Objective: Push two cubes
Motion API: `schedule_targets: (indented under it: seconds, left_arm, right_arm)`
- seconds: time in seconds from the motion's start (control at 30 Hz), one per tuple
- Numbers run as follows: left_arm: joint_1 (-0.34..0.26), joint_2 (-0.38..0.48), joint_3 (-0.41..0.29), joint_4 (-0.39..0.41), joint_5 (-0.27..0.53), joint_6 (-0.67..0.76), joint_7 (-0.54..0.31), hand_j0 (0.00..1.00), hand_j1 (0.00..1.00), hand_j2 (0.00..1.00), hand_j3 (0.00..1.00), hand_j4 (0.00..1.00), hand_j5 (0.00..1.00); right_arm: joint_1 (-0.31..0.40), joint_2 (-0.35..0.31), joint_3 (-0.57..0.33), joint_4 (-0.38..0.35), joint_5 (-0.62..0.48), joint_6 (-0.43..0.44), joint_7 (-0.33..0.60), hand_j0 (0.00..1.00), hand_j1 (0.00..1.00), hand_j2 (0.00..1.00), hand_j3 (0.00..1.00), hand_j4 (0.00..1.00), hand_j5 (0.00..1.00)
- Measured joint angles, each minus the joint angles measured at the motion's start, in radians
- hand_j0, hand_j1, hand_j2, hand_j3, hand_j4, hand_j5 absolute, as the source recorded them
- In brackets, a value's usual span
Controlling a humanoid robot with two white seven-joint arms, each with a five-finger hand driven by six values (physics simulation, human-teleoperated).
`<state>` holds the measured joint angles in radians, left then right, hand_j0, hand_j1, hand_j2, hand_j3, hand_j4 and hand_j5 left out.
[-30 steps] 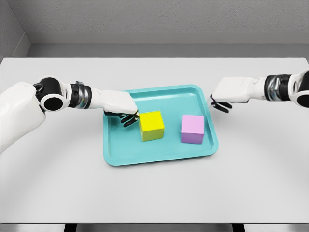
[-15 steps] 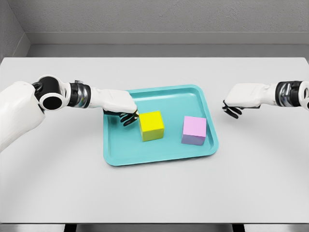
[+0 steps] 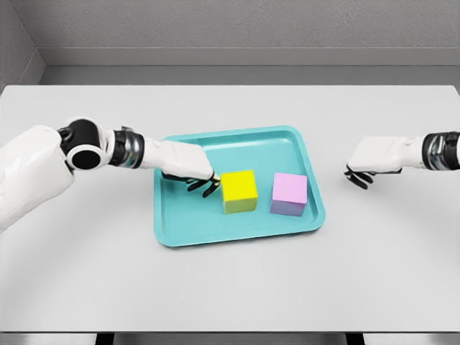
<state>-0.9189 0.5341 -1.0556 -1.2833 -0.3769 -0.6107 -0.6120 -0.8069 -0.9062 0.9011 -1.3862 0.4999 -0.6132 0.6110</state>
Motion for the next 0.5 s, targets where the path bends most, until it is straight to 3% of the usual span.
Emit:
schedule_targets:
  seconds: [0.23,0.5]
  left_arm:
    - [-0.008,-0.004,-0.007,-0.019,0.002,-0.002,0.001,0.12,0.12,0.12,0.12,0.12,0.12]
    - [-0.009,-0.016,-0.008,-0.041,0.004,-0.002,0.001,0.12,0.12,0.12,0.12,0.12,0.12]
  right_arm:
    - [0.02,-0.077,0.037,-0.171,-0.003,0.0,0.0,0.14,0.14,0.14,0.14,0.14,0.14]
    - [0.012,-0.02,0.064,-0.206,-0.005,0.0,0.0,0.14,0.14,0.14,0.14,0.14,0.14]
